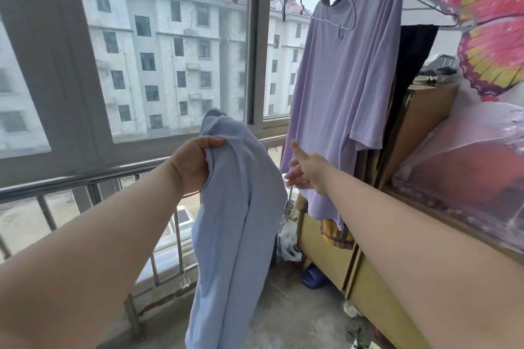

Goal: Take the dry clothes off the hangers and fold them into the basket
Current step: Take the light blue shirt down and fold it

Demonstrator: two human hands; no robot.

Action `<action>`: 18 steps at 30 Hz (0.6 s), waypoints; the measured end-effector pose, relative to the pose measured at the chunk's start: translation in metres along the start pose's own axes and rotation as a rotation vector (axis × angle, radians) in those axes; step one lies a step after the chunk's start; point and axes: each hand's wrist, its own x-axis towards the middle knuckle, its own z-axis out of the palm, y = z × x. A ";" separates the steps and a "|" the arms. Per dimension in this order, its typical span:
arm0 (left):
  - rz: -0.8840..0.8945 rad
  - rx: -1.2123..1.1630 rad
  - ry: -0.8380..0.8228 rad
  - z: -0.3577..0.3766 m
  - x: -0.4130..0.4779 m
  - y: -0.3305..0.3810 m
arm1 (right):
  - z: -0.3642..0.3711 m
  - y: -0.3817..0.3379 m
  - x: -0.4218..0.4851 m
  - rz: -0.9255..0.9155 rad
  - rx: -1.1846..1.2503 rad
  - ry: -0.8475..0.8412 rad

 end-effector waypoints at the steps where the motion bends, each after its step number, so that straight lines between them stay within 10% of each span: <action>1: 0.027 -0.017 0.010 0.000 0.000 0.002 | 0.002 0.011 -0.001 0.073 0.038 -0.144; 8: 0.245 -0.253 0.052 -0.005 0.001 0.010 | 0.028 0.033 -0.013 0.028 0.390 -0.700; 18: 0.018 -0.135 0.079 -0.016 -0.005 -0.026 | 0.031 0.002 -0.011 -0.054 0.713 -0.260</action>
